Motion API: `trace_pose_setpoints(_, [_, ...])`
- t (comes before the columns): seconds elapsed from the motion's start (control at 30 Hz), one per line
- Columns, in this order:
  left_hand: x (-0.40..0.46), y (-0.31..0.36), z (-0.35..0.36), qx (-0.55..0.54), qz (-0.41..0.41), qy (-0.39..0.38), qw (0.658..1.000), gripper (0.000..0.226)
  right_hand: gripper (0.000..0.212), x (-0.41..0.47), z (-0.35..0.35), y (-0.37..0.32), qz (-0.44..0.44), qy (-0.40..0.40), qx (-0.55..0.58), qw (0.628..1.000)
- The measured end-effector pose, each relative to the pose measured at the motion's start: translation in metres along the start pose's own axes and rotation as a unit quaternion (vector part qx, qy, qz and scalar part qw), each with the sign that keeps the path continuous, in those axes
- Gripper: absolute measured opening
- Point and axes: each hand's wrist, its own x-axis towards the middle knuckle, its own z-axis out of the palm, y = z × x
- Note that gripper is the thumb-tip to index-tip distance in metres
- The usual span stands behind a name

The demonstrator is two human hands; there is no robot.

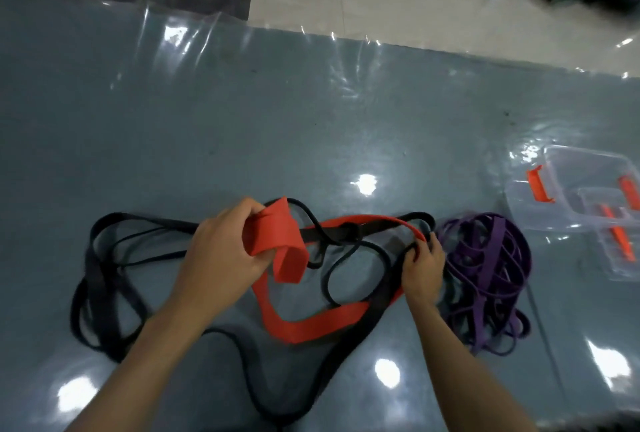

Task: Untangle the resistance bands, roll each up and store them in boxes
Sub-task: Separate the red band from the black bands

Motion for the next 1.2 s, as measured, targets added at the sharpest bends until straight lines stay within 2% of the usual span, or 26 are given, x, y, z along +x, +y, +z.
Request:
trace_pose_setpoints(0.1, [0.005, 0.006, 0.003, 0.006, -0.014, 0.002, 1.0, 0.038, 0.041, 0.01, 0.004, -0.001, -0.023, 0.032, 0.062, 0.997])
trace_pose_setpoints(0.17, [0.008, 0.009, 0.004, 0.001, -0.028, 0.004, 1.0, 0.038, 0.049, 0.016, 0.004, -0.004, -0.044, 0.038, 0.081, 0.995])
trace_pose_setpoints(0.3, [0.015, 0.016, 0.004, -0.017, -0.036, 0.009, 0.999, 0.037, 0.074, 0.03, 0.001, -0.003, -0.072, 0.035, 0.014, 0.997])
trace_pose_setpoints(0.37, [0.018, 0.02, 0.005, -0.025, -0.032, 0.01, 0.999, 0.036, 0.078, 0.039, -0.002, -0.004, -0.065, 0.036, 0.007, 0.997])
trace_pose_setpoints(0.47, [0.02, 0.025, 0.007, -0.026, -0.029, 0.013, 0.999, 0.034, 0.068, 0.059, -0.006, -0.009, -0.053, 0.047, 0.019, 0.997])
trace_pose_setpoints(0.53, [0.021, 0.025, 0.008, -0.025, -0.035, 0.01, 0.999, 0.032, 0.06, 0.075, -0.011, -0.009, -0.012, 0.047, 0.058, 0.997])
trace_pose_setpoints(0.6, [0.02, 0.022, 0.009, -0.021, -0.045, 0.006, 0.999, 0.031, 0.055, 0.087, -0.015, -0.007, 0.028, 0.036, 0.072, 0.996])
trace_pose_setpoints(0.7, [0.018, 0.017, 0.008, -0.004, -0.064, -0.001, 0.998, 0.03, 0.054, 0.094, -0.02, -0.003, 0.033, 0.006, 0.051, 0.998])
trace_pose_setpoints(0.8, [0.017, 0.013, 0.005, 0.0, -0.081, -0.012, 0.997, 0.029, 0.046, 0.099, -0.025, 0.0, 0.044, -0.024, 0.088, 0.995])
trace_pose_setpoints(0.87, [0.016, 0.012, 0.004, -0.002, -0.084, -0.011, 0.996, 0.027, 0.049, 0.102, -0.03, 0.004, 0.041, -0.04, 0.113, 0.992])
trace_pose_setpoints(1.0, [0.015, 0.011, 0.001, 0.0, -0.092, -0.009, 0.996, 0.027, 0.06, 0.104, -0.036, 0.004, 0.026, -0.035, 0.093, 0.995])
trace_pose_setpoints(1.07, [0.013, 0.01, 0.0, 0.004, -0.093, -0.007, 0.996, 0.028, 0.053, 0.102, -0.033, -0.002, 0.053, -0.052, 0.162, 0.984])
trace_pose_setpoints(1.2, [0.009, 0.008, 0.0, 0.014, -0.096, -0.009, 0.995, 0.032, 0.054, 0.095, -0.028, -0.008, 0.145, -0.076, 0.324, 0.932])
